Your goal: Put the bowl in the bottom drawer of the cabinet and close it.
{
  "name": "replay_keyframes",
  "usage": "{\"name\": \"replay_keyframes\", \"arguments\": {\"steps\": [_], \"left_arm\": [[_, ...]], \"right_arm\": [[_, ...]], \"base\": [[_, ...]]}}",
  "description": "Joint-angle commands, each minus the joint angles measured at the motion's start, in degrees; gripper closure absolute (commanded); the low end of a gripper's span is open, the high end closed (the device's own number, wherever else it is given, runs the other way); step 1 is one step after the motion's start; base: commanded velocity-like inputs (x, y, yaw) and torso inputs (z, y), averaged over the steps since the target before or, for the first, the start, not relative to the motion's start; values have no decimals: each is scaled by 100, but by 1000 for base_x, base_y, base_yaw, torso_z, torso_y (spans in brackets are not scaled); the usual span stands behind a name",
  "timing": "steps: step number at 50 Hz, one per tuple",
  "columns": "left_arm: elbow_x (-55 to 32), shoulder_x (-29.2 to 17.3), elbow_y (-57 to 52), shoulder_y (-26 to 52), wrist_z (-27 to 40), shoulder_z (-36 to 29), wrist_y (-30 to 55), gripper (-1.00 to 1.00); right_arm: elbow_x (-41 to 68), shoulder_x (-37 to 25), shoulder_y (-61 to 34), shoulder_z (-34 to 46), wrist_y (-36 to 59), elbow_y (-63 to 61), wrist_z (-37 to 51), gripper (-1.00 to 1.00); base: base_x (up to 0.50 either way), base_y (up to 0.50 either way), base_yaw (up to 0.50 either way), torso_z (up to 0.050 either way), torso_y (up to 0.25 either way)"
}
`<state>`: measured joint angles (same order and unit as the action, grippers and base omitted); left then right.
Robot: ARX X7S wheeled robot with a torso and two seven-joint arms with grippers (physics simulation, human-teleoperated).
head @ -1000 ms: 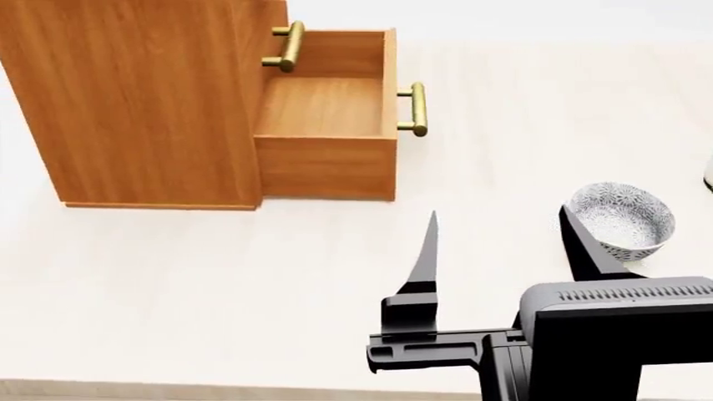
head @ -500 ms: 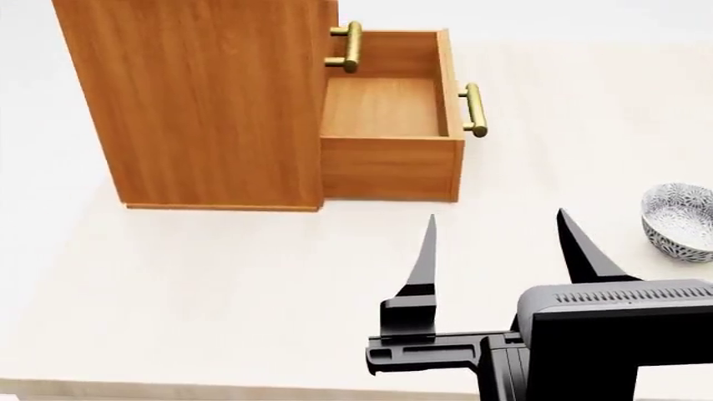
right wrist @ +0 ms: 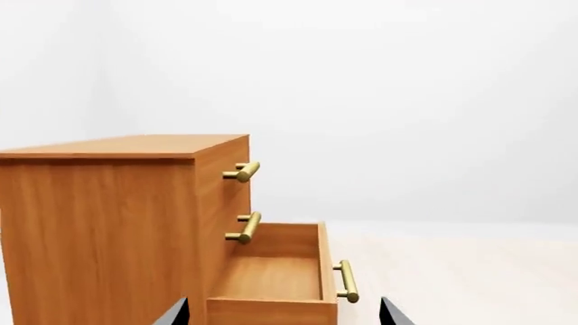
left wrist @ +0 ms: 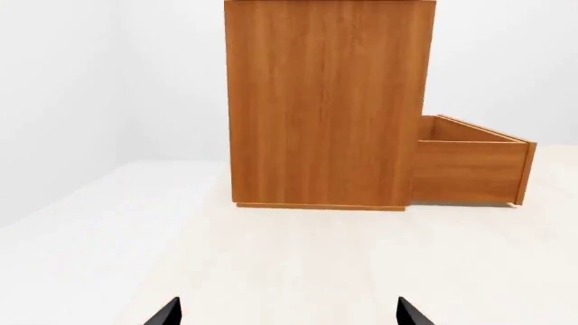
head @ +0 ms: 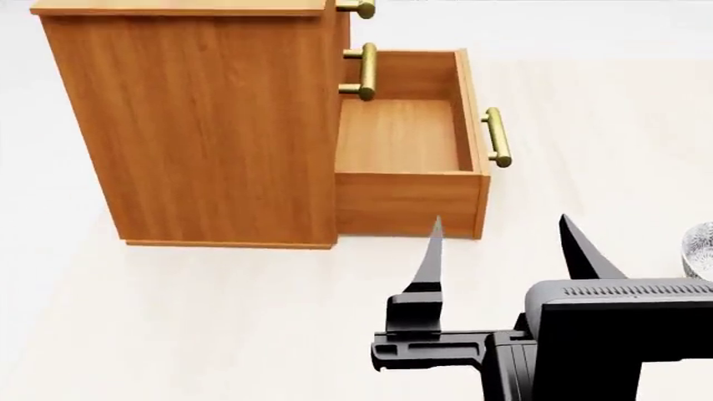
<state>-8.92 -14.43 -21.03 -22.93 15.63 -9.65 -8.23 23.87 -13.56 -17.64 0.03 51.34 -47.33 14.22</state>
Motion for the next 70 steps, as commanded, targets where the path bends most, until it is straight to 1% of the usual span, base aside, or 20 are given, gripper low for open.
{"name": "replay_keyframes", "arguments": {"steps": [1, 8, 56, 58, 60, 61, 66, 68, 70], "left_arm": [[-28, -49, 16, 11, 52, -39, -28, -100], [-25, -65, 53, 24, 84, -69, -62, -100], [-104, -225, 47, 68, 265, -208, -70, -100], [-115, -234, 16, 57, 276, -210, -55, -100], [-118, -244, -11, 53, 287, -214, -37, -100], [-123, -246, 5, 55, 285, -214, -54, -100], [-155, -252, 22, 59, 301, -215, -68, -100], [-166, -257, 42, 50, 298, -218, -101, -100], [-162, -259, 61, 54, 302, -224, -118, -100]], "right_arm": [[44, -19, 3, 13, 14, 43, 37, -100], [3, -49, 59, 60, -119, 121, 25, -100], [115, -133, -46, 118, -174, 292, 165, -100], [293, -114, -180, 39, 114, 357, 170, -100], [274, -129, -229, 58, 58, 410, 148, -100], [283, -134, -358, 92, 307, 500, 232, -100], [-195, -279, -492, 482, 365, 734, 545, -100], [-13, -176, -558, 317, 578, 810, 547, -100], [17, -182, -630, 312, 635, 874, 532, -100]], "base": [[500, 0, 0, 0, 0], [500, 0, 0, 0, 0], [500, 0, 0, 0, 0], [438, 0, 0, 0, 0], [0, 0, 0, 0, 0], [0, 0, 0, 0, 0], [0, 0, 0, 0, 0], [0, 0, 0, 0, 0], [0, 0, 0, 0, 0]]}}
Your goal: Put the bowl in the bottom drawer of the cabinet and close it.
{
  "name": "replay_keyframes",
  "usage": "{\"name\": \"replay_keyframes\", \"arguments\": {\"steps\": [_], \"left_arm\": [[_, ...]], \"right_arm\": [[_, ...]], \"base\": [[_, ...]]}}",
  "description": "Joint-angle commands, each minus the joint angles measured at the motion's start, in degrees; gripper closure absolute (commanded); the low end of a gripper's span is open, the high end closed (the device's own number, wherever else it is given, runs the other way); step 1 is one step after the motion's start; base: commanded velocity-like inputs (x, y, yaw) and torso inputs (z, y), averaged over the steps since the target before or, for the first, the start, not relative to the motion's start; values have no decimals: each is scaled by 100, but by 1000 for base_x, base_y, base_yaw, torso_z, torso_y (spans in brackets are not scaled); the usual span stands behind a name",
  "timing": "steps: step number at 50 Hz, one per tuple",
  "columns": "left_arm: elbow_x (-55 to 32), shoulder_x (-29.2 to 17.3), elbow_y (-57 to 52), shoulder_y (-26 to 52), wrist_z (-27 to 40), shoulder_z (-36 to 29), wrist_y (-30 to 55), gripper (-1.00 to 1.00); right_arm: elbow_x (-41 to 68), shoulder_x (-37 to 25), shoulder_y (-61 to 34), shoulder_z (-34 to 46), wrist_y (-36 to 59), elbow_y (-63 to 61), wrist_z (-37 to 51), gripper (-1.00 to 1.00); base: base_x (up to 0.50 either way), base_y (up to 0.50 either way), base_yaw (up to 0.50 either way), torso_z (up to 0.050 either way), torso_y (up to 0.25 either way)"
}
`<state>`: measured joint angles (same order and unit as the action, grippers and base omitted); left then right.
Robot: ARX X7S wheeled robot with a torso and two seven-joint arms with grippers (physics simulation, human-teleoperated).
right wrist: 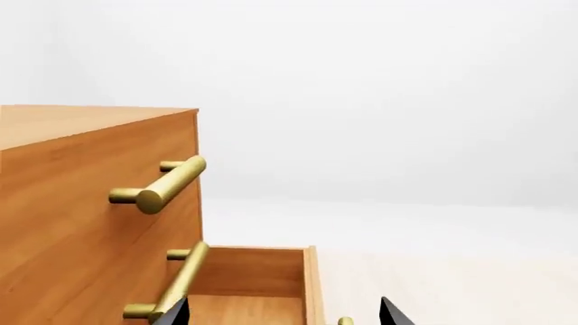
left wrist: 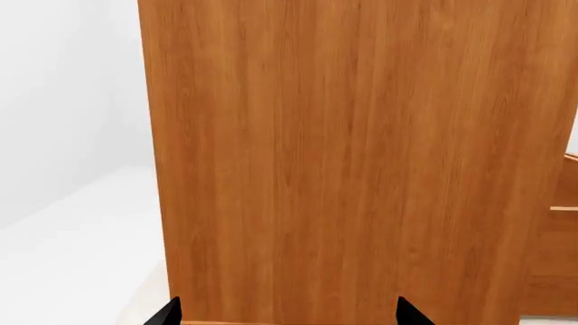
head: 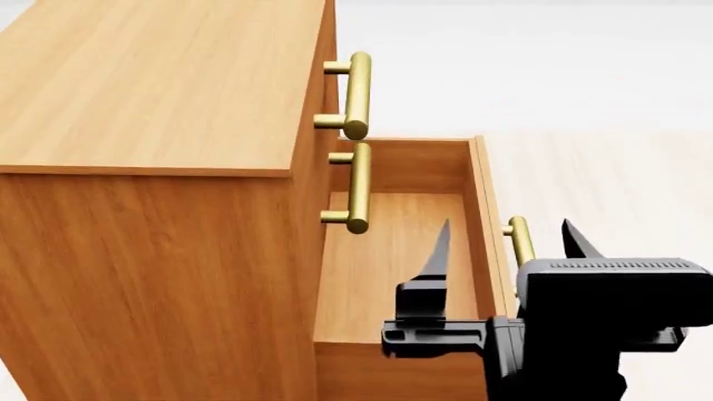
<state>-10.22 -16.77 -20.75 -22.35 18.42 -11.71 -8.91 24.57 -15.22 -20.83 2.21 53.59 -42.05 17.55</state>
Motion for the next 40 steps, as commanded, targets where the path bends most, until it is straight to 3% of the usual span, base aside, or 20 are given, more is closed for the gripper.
{"name": "replay_keyframes", "arguments": {"steps": [1, 21, 40], "left_arm": [[-33, -27, 38, 1, 24, -22, -51, -100], [-53, -74, 6, 8, 79, -59, -31, -100], [-67, -112, 15, 19, 118, -87, -42, -100]], "right_arm": [[-32, -36, -332, 109, 404, 405, 148, -100], [569, 30, -1320, -89, 1848, 1581, -12, -100], [521, 161, -1995, -146, 2200, 2677, 131, -100]], "base": [[0, 0, 0, 0, 0], [0, 0, 0, 0, 0], [0, 0, 0, 0, 0]]}}
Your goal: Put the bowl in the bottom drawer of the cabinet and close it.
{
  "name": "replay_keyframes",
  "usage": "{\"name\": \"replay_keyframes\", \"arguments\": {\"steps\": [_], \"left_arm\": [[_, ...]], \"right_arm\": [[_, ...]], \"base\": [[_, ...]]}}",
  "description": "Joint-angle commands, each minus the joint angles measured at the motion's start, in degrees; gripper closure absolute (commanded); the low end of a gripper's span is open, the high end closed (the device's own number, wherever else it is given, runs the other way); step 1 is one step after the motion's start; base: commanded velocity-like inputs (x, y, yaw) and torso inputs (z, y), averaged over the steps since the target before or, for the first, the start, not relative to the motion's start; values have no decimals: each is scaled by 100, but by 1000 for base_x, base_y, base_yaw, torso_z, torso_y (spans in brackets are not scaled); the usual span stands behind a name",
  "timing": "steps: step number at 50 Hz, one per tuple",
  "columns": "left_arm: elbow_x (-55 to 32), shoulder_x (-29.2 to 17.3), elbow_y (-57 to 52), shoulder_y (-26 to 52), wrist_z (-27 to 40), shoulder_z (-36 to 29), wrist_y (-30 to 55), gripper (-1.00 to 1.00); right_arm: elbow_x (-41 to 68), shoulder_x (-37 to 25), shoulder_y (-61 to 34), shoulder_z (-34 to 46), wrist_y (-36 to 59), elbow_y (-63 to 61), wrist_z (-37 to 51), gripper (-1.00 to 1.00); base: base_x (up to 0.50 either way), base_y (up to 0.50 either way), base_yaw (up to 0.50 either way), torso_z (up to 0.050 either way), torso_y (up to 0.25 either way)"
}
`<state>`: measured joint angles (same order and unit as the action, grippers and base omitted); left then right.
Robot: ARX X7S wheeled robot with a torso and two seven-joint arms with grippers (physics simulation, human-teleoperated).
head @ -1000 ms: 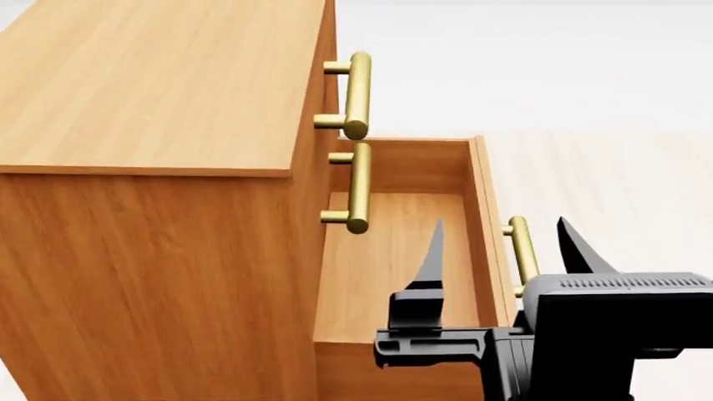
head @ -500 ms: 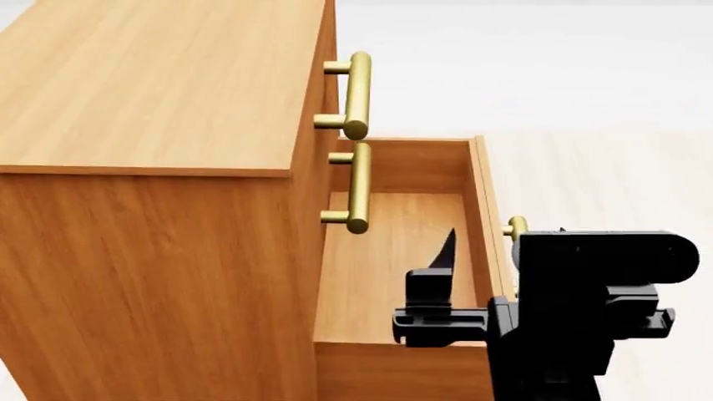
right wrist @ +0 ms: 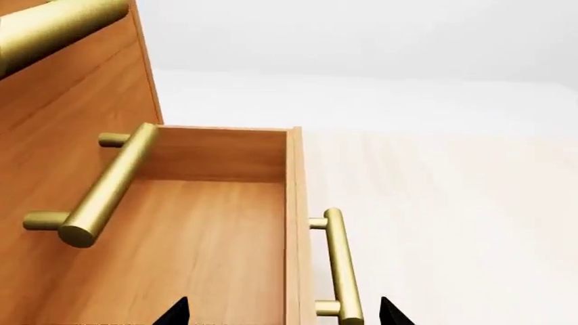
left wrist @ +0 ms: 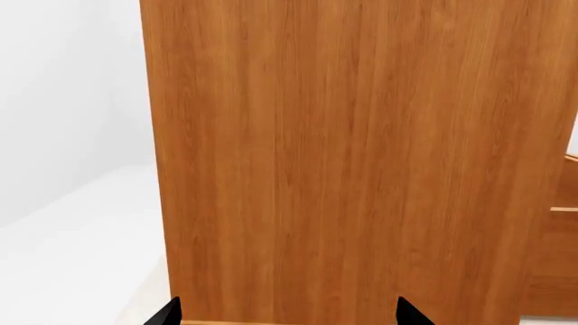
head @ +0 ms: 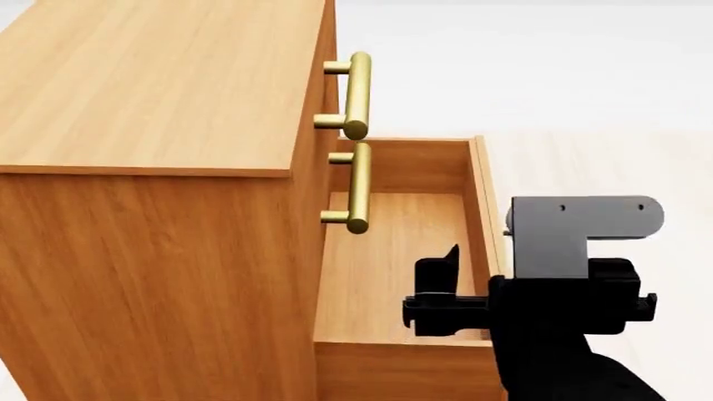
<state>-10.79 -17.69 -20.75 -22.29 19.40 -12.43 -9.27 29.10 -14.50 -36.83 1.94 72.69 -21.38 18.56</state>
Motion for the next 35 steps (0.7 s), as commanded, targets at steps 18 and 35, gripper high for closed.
{"name": "replay_keyframes", "arguments": {"steps": [18, 35], "left_arm": [[-20, -42, -8, 13, 68, -52, -4, -100], [-48, -69, -10, 16, 103, -75, -16, -100]], "right_arm": [[26, 71, -727, 63, 56, 1711, -235, -100], [-172, -28, -879, 395, -409, 2681, -510, -100]], "base": [[0, 0, 0, 0, 0], [0, 0, 0, 0, 0]]}}
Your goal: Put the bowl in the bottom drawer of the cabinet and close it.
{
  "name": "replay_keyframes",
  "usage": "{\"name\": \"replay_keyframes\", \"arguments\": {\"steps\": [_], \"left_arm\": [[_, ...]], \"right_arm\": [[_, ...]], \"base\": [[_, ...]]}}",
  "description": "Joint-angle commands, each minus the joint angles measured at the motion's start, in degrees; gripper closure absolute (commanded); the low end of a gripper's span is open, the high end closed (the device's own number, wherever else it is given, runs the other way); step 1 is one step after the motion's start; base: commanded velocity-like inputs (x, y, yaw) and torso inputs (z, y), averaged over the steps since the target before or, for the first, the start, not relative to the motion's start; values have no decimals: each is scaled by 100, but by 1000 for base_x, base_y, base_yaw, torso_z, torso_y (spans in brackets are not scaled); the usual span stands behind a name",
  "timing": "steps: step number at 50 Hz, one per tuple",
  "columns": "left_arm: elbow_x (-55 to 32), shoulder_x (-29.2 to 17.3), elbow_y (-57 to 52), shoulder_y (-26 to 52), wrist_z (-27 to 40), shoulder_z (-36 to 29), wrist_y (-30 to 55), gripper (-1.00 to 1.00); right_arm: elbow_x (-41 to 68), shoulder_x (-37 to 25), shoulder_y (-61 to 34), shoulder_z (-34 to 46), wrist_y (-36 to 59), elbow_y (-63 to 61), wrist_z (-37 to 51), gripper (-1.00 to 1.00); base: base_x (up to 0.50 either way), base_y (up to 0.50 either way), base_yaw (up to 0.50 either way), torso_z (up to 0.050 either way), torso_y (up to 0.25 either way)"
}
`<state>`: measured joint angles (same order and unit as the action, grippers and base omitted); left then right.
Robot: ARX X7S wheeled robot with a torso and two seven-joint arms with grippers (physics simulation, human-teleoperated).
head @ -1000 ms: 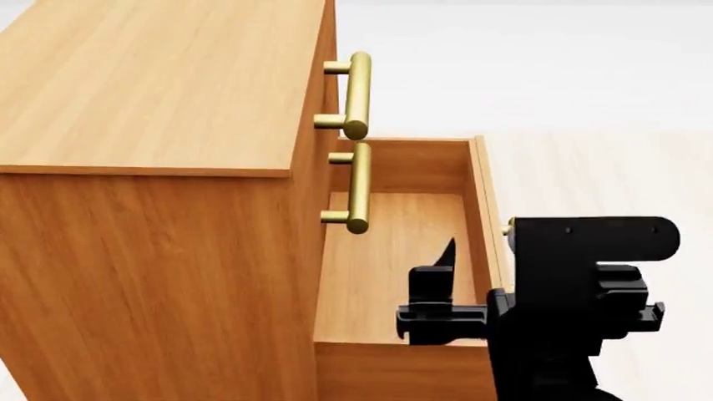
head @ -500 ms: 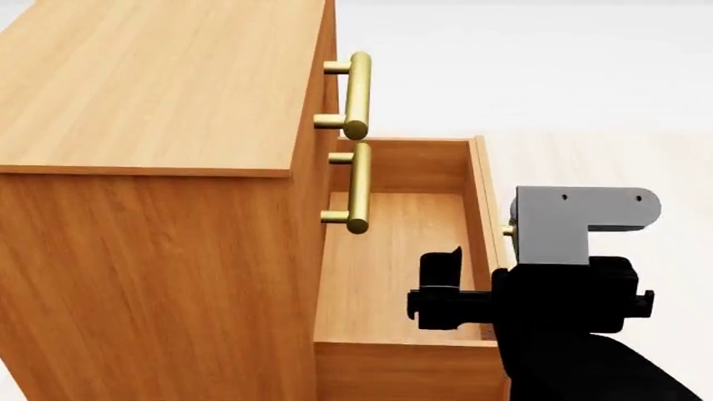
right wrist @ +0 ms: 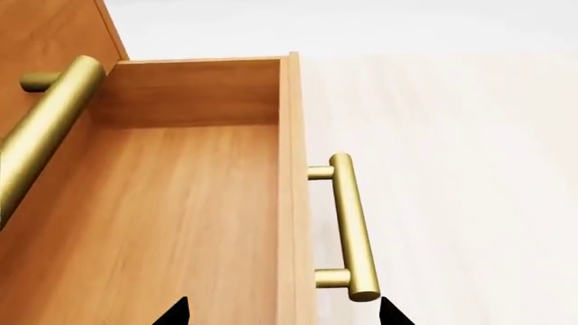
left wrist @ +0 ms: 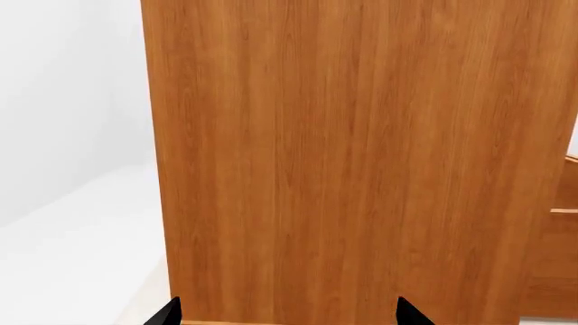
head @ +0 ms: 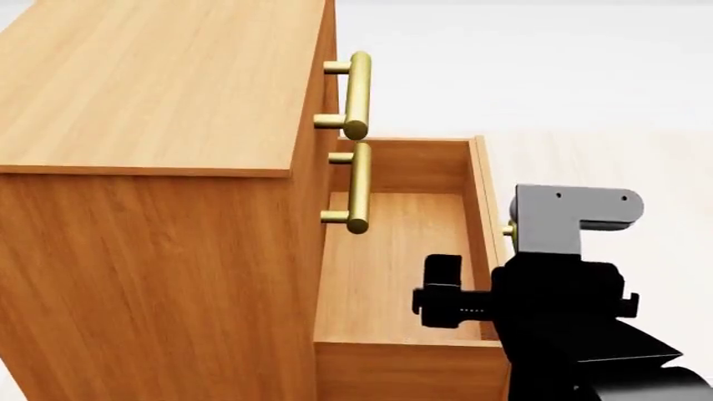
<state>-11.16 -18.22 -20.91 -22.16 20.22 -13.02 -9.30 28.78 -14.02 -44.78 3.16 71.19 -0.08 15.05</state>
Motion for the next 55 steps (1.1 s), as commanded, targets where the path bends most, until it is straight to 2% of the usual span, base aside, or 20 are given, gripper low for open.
{"name": "replay_keyframes", "arguments": {"steps": [1, 29, 55], "left_arm": [[-9, -17, 11, 5, 23, -17, -17, -100], [-25, -51, 82, 49, 68, -57, -68, -100], [-41, -107, 21, 31, 134, -92, -36, -100]], "right_arm": [[-139, -67, -92, 246, -268, 624, -155, -100], [-224, -89, -211, 467, -357, 1329, -218, -100], [-558, -154, -187, 258, -1025, 1965, 183, -100]], "base": [[0, 0, 0, 0, 0], [0, 0, 0, 0, 0], [0, 0, 0, 0, 0]]}}
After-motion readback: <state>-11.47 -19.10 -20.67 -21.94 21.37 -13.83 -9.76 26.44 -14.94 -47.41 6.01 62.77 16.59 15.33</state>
